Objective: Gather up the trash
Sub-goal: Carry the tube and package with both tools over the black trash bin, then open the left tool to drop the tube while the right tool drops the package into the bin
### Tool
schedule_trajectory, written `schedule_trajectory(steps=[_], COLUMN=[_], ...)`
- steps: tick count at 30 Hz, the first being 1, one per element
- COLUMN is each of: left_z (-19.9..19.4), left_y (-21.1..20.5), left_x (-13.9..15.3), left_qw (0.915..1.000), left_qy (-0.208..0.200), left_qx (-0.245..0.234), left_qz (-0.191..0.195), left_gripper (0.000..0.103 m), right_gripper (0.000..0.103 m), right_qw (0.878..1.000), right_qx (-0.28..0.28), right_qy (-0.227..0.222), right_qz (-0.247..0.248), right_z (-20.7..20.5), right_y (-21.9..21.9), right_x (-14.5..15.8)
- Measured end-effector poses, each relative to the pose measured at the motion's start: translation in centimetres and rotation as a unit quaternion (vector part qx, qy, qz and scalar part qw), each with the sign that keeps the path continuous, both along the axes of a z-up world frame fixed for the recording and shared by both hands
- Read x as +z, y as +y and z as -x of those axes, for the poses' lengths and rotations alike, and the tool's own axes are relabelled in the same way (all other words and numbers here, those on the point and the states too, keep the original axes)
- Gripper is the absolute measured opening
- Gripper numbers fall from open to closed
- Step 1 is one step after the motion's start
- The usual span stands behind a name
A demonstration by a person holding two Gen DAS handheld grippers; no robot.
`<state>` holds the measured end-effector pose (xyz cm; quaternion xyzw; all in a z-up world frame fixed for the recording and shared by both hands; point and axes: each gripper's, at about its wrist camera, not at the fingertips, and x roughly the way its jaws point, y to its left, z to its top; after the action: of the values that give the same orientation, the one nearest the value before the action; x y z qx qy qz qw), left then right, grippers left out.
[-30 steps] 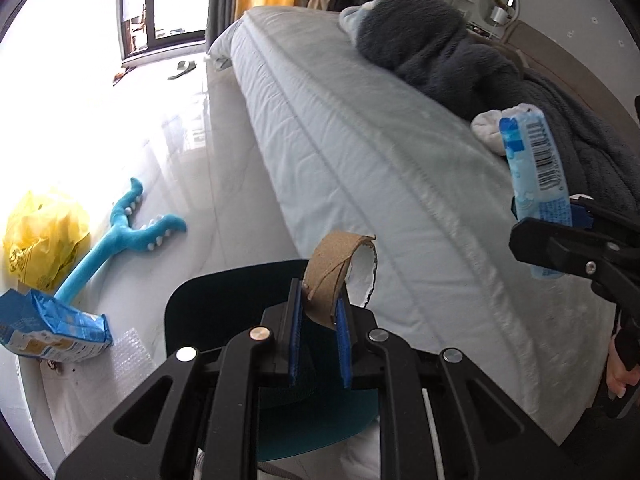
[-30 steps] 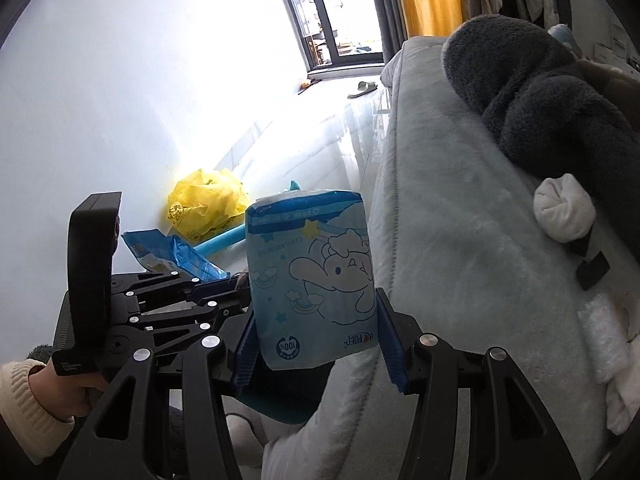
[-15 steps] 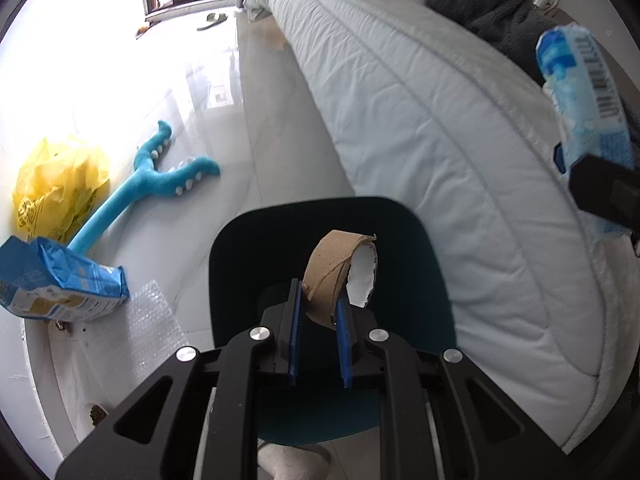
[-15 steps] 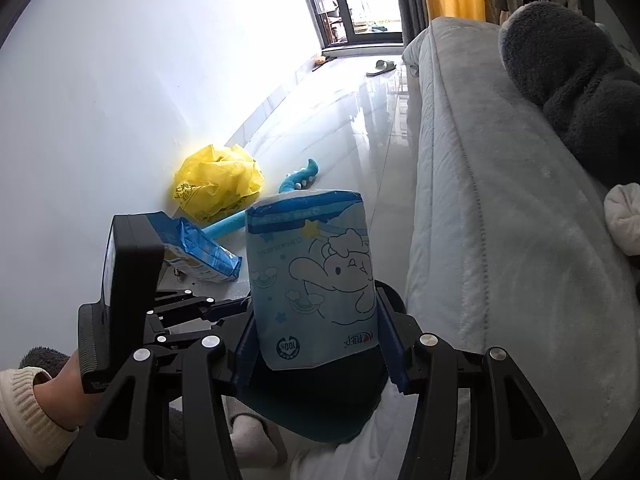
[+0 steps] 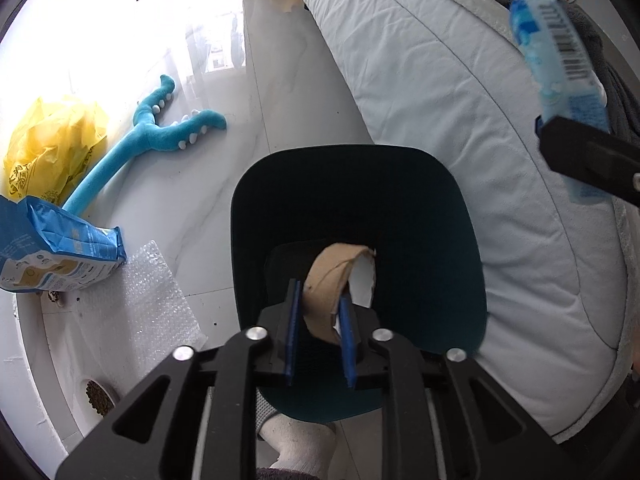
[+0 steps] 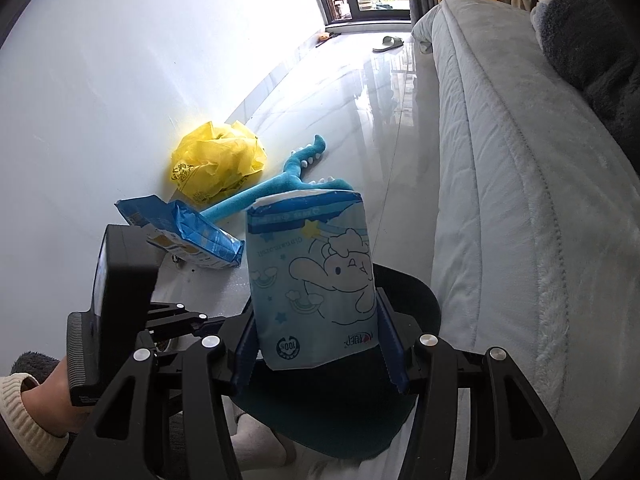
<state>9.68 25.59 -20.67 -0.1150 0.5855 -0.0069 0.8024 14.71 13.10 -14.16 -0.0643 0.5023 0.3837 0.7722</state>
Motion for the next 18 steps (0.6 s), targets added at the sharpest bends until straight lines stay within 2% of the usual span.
schedule_trajectory(steps=[3,6,16,18], left_z=[0.3,0.6,1.2,1.3], left_y=[0.5,1.1,2.9,3.4], left_x=[0.6,1.3,3.8,4.4], left_qw=[0.9999,0.9997,0.9973,0.9965], left_qy=[-0.013,-0.024,-0.069,-0.078], left_qx=[0.002,0.007,0.024,0.029], left_qz=[0.002,0.005,-0.003,0.007], left_gripper=[0.055,0.061,0.071,0.074], right_gripper=[0.053,0.053,0.053,0.053], right_qw=[1.0,1.0,0.998,0.998], right_qx=[-0.004,-0.002,-0.003,-0.005], right_qy=[0.007,0.013,0.035,0.043], right_qz=[0.01,0.019,0.051,0.055], right_z=[-0.5,-0.6,-0.9,-0.9], right_y=[0.5,1.3,3.4,3.5], right_x=[-0.7,-1.5,-4.9,-5.5])
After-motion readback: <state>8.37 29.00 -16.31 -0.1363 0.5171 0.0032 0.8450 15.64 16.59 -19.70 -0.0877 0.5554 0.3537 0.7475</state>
